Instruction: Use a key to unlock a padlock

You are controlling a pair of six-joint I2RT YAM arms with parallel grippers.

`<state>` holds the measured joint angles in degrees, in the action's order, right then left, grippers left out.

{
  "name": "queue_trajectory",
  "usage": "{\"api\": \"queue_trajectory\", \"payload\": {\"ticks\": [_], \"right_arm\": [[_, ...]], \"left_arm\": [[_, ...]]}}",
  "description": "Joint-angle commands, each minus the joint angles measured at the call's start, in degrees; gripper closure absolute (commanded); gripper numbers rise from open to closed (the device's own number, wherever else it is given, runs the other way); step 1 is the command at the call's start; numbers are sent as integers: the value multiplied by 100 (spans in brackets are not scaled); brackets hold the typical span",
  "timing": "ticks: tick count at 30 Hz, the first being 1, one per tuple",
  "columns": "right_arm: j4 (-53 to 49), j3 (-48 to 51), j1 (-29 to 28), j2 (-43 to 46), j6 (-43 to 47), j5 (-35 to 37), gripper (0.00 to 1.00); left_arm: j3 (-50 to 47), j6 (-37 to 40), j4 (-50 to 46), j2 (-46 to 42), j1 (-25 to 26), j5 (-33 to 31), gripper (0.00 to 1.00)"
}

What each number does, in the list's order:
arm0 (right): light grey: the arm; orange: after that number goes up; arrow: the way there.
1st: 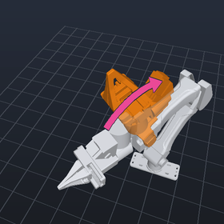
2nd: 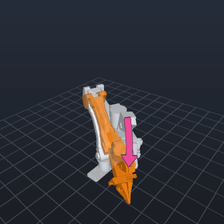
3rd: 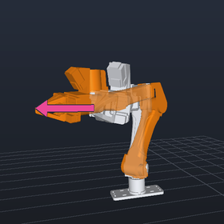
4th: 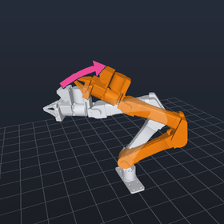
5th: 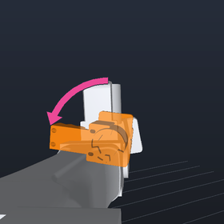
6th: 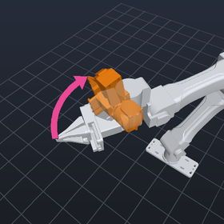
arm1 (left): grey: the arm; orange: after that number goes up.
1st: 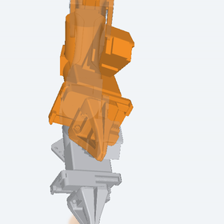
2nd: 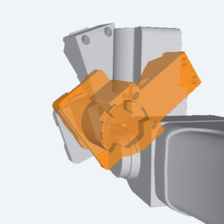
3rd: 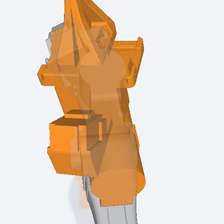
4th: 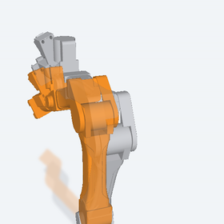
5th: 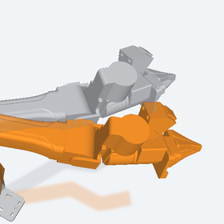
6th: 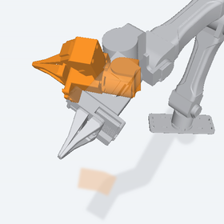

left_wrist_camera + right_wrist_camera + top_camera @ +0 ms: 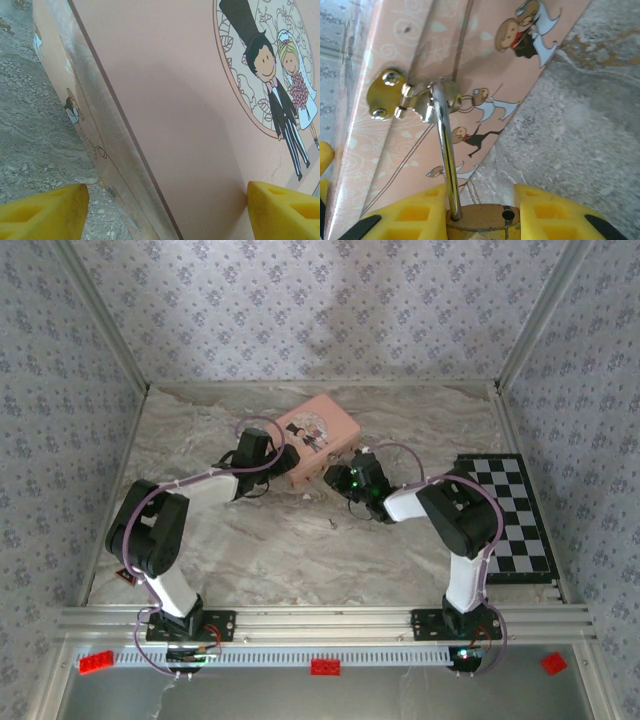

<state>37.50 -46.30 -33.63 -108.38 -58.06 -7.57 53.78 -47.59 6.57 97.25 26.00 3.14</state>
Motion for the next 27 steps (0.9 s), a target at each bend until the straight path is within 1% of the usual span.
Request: {"api": "queue_trajectory", "payload": {"ticks": [1,3,6,10,13,17,21,24,27], "right_arm": [[135,-319,85,-80,506,-95,66],[91,-267,67,-40,657,-150,61],[151,-125,89,12,748,-189,59],[466,66,147,-67,645,-385,62],[404,154,136,-78,670,-302,61],[314,201,111,-103,858,-177,60],[689,184,153,-272,1182,-154,62],[1112,88,247,-519,1261,-368,64],[1365,-10,290,-717,1039,-657,65]], "left_arm": [[-208,101,-569,164,-3,-165,20],[-227,106,-554,131,-4,-164,20],[-272,101,-534,83,-7,-166,20],[-289,85,-516,83,-7,-157,20],[-306,68,-492,75,-7,-155,20],[-337,49,-465,57,-7,-148,20],[-351,38,-432,39,-7,-123,20],[-351,29,-428,26,0,-103,21],[-352,27,-446,20,2,-94,21]]}}
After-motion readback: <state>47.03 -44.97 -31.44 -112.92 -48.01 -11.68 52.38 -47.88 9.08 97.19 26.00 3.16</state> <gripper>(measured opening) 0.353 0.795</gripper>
